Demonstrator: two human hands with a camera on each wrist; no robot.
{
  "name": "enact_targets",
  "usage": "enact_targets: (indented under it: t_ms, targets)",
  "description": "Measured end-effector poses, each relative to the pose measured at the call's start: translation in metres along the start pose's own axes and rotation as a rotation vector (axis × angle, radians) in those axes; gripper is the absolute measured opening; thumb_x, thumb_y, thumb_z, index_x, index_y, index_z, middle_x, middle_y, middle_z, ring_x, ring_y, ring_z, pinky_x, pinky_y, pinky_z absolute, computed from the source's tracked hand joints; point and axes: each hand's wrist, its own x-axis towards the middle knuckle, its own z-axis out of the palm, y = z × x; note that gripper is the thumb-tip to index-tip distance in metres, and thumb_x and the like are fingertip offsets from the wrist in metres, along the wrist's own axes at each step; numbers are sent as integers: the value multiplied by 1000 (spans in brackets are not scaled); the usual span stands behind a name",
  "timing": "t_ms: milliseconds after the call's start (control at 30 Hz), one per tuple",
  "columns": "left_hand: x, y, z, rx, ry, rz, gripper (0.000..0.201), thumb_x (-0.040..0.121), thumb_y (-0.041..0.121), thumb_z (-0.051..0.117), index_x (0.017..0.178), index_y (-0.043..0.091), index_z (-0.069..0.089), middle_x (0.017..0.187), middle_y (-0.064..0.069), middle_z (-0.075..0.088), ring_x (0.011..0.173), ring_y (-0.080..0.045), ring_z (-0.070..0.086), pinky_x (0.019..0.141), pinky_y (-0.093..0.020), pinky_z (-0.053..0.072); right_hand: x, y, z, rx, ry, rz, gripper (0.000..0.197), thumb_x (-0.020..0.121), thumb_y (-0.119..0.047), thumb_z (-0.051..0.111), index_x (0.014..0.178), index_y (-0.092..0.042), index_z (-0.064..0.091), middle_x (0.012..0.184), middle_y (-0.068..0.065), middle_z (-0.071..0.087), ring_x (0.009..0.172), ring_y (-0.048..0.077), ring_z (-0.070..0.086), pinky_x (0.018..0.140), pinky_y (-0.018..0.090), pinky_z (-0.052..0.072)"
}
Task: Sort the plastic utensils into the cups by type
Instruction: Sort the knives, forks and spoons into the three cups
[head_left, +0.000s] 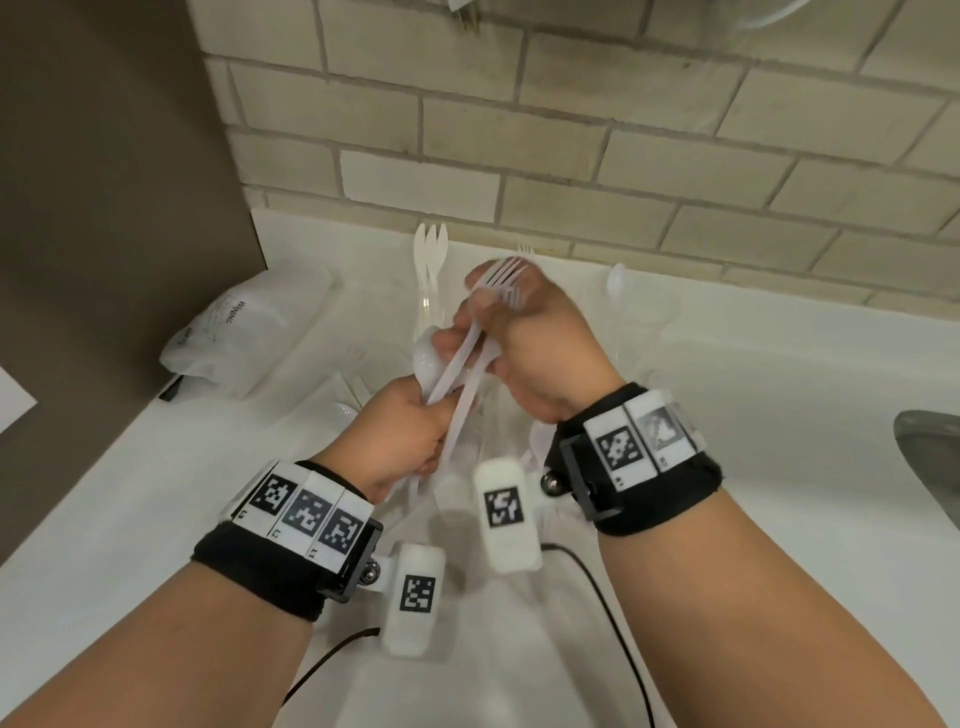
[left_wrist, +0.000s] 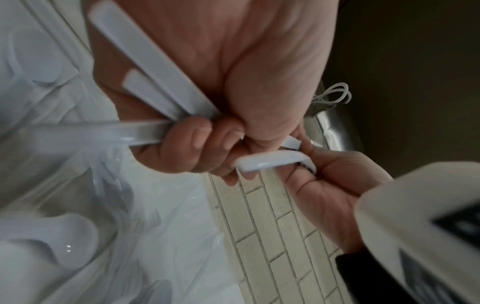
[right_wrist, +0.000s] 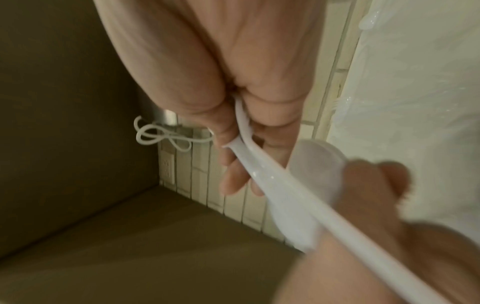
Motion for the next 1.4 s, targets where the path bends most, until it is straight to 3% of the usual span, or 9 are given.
enact_targets:
  t_ms: [133, 367, 567, 733, 867, 1067, 1167, 1300, 1400]
  targets:
    - [0, -1, -5, -112, -40, -48, 22, 94, 26, 57, 92, 5, 63, 57, 2, 38, 41, -9, 28, 43, -23, 23, 24, -28, -23, 108, 128, -201, 24, 97, 5, 33, 101, -13, 48, 70, 6, 50, 55, 17, 51, 68, 40, 54]
    - [3, 3, -16, -448, -232, -86, 26, 89, 18, 54, 110, 4, 62, 65, -1, 48, 49, -11, 38, 47, -24, 33, 84, -42, -65, -109, 330, -586, 26, 95, -1, 33, 98, -18, 52, 75, 5, 51, 60, 14, 48, 69, 34, 48]
    - [4, 6, -16, -471, -187, -81, 24, 100, 15, 41, 103, 4, 61, 72, -7, 60, 71, -26, 66, 72, -39, 56, 127, 0, -83, -360, 342, -443, 32, 96, 2, 33, 94, -22, 54, 74, 3, 51, 63, 13, 48, 63, 24, 48]
    - [8, 6, -19, -480, -167, -88, 26, 99, 12, 41, 102, 8, 67, 84, -8, 72, 95, -27, 70, 89, -45, 53, 149, 28, -92, -446, 363, -215, 26, 94, 2, 36, 101, -16, 53, 73, 3, 55, 57, 16, 52, 60, 29, 48]
    - [9, 6, -18, -463, -155, -82, 28, 99, 12, 40, 106, 10, 67, 87, -6, 72, 99, -27, 67, 97, -47, 47, 153, 30, -99, -594, 406, -175, 31, 91, -6, 55, 121, -13, 55, 96, 3, 63, 86, 15, 60, 76, 19, 47]
    - [10, 8, -10, -445, -153, -74, 28, 100, 13, 39, 109, 8, 65, 77, -2, 66, 88, -20, 69, 91, -40, 53, 141, 8, -99, -647, 397, -224, 37, 93, -4, 54, 129, -10, 55, 131, 4, 58, 122, 14, 53, 98, 18, 40]
    - [10, 8, -6, -394, -152, -65, 29, 101, 16, 39, 113, 7, 64, 70, 0, 59, 82, -18, 67, 92, -42, 51, 127, -6, -93, -558, 418, -253, 32, 93, -4, 53, 123, -9, 60, 118, 1, 63, 109, 11, 57, 95, 20, 45]
    - [9, 13, 2, -399, -130, -66, 29, 100, 20, 43, 115, 4, 61, 64, 2, 49, 54, -10, 48, 60, -30, 45, 80, -14, -65, -344, 274, -179, 9, 94, -24, 57, 100, -22, 63, 97, -3, 66, 87, 14, 61, 78, 28, 50]
    - [7, 14, 12, -273, -129, -25, 28, 99, 20, 45, 119, 3, 55, 60, 8, 49, 48, -6, 38, 50, -24, 37, 35, -11, -44, -500, 89, 13, 39, 91, -57, 47, 110, -25, 56, 98, 0, 70, 70, 15, 62, 58, 32, 51]
